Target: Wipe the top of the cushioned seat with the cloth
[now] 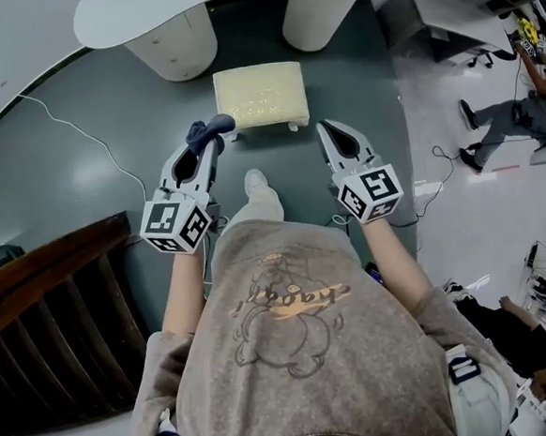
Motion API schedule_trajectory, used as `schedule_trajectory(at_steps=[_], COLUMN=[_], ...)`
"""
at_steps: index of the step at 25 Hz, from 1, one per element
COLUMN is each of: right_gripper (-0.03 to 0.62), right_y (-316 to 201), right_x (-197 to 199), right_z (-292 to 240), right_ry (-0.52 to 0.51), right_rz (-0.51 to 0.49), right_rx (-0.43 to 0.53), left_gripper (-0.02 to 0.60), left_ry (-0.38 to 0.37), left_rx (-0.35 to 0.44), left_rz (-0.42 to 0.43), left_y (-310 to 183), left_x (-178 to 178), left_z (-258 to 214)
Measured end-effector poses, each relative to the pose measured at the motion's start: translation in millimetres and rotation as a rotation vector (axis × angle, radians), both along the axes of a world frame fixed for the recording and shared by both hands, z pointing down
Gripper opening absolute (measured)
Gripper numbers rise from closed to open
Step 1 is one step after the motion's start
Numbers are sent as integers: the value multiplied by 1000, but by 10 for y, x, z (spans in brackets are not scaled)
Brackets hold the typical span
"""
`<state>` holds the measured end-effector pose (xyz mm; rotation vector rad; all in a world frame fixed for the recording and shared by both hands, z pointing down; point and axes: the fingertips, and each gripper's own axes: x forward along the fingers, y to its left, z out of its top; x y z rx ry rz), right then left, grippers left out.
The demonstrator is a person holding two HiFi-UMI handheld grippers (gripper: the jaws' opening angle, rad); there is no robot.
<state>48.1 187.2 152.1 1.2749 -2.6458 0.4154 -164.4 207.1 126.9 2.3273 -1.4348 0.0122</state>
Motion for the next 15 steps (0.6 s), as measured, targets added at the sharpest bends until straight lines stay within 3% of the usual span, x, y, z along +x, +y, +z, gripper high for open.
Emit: schedule_trajectory(at_steps=[15], right_gripper=[-3], right_y=[-913], right_x=[-176], right_z=[78], right_ry=[17], right_rz=[56], right_rx=[-24], left_gripper=[95], left_ry=[11], left_rx=[-69], left_rz=[55], left_y=[-971], left_x=[-236], left_z=[279])
